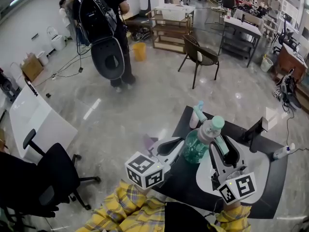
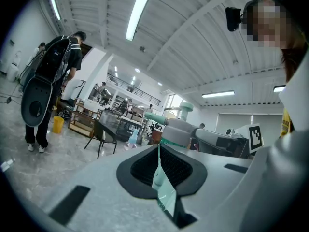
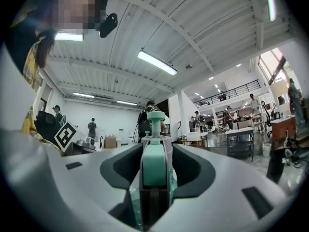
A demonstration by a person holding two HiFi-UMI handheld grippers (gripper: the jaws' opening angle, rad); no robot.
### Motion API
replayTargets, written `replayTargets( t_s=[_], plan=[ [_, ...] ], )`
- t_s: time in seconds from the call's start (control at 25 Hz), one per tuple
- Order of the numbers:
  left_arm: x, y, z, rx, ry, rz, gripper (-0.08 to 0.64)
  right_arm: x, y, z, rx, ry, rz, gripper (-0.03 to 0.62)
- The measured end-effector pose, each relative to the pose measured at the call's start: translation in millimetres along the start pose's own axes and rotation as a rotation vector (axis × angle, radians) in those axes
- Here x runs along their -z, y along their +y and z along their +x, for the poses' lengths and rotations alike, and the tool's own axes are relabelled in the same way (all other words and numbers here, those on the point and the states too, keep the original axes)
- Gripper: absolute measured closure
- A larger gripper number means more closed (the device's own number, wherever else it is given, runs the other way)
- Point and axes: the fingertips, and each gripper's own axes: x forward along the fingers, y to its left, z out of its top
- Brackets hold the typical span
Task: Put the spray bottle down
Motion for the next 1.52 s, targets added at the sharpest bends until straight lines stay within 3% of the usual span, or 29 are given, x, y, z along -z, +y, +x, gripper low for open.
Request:
replayTargets(
  t_s=[0.6,1.0,1.36,1.52],
  plan=[
    [4,-22,-30,0.028,-0.010,-0.001,0.549,-3,7,-39,0.126,0.012,-0.016,0.425],
    [9,-44,-74,0.068,-0.003,-0.003,0.549,-8,27,-83,0.269,0.026,-0.017,0.425],
    [14,-67,-98,0.107,0.013,-0.006,0.549,-7,60,-109,0.298,0.062,-0.025,0.425],
    [30,-77,-121,0.120,0.022,-0.011,0.550,11,90,-126,0.296,0.092,-0.009,0.435]
  ],
)
